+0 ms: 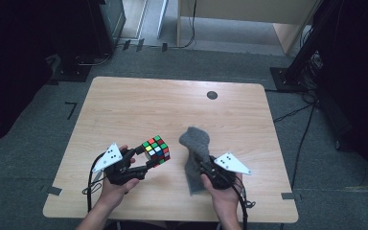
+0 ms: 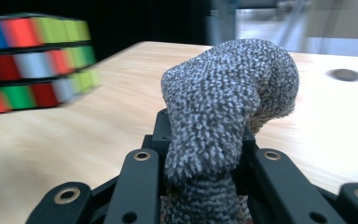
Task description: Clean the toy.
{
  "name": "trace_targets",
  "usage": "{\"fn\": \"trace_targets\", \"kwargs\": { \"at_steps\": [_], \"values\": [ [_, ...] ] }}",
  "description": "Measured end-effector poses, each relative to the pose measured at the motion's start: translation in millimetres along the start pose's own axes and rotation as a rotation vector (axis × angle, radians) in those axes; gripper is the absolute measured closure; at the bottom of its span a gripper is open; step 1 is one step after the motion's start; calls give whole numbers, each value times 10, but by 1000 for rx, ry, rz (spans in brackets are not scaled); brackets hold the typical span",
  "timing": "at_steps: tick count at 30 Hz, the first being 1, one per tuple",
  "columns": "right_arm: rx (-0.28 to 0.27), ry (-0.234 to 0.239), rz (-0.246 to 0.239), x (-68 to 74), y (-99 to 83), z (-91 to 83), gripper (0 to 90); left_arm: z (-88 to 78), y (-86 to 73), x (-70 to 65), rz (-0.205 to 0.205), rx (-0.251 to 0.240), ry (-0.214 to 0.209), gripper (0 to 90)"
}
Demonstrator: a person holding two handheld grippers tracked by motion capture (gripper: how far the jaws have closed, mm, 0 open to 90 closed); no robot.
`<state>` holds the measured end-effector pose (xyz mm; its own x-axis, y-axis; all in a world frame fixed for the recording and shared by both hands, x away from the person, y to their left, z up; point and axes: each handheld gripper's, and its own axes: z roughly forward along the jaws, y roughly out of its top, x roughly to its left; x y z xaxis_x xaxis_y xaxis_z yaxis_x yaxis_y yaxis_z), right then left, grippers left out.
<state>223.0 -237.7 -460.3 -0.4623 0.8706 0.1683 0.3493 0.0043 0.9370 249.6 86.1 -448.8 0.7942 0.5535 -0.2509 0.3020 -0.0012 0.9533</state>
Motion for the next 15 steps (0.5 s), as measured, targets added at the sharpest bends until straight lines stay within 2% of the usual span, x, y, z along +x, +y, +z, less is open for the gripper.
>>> {"fn": "trace_targets", "kwargs": {
  "at_steps": [2,4,6,8,10,12,14,15],
  "values": [
    [20,-40,13,-100,-47,14,702,3,-1,-5,6,1,0,343],
    [57,-76,38,-211,-145,65,646,7,-2,-5,5,4,1,343],
    [94,-98,58,-278,-234,115,562,9,-4,0,9,7,4,343],
    [122,-122,72,-326,-297,152,432,7,-4,14,1,9,7,343],
    [108,-169,75,-327,-275,131,308,7,1,32,-11,11,22,344],
    [76,-180,80,-287,-217,90,246,0,5,65,-34,13,32,343],
    [44,-161,64,-199,-150,55,208,-6,9,88,-55,7,38,343],
    [30,-137,58,-139,-120,45,201,-9,11,97,-61,5,39,343]
  ]
}}
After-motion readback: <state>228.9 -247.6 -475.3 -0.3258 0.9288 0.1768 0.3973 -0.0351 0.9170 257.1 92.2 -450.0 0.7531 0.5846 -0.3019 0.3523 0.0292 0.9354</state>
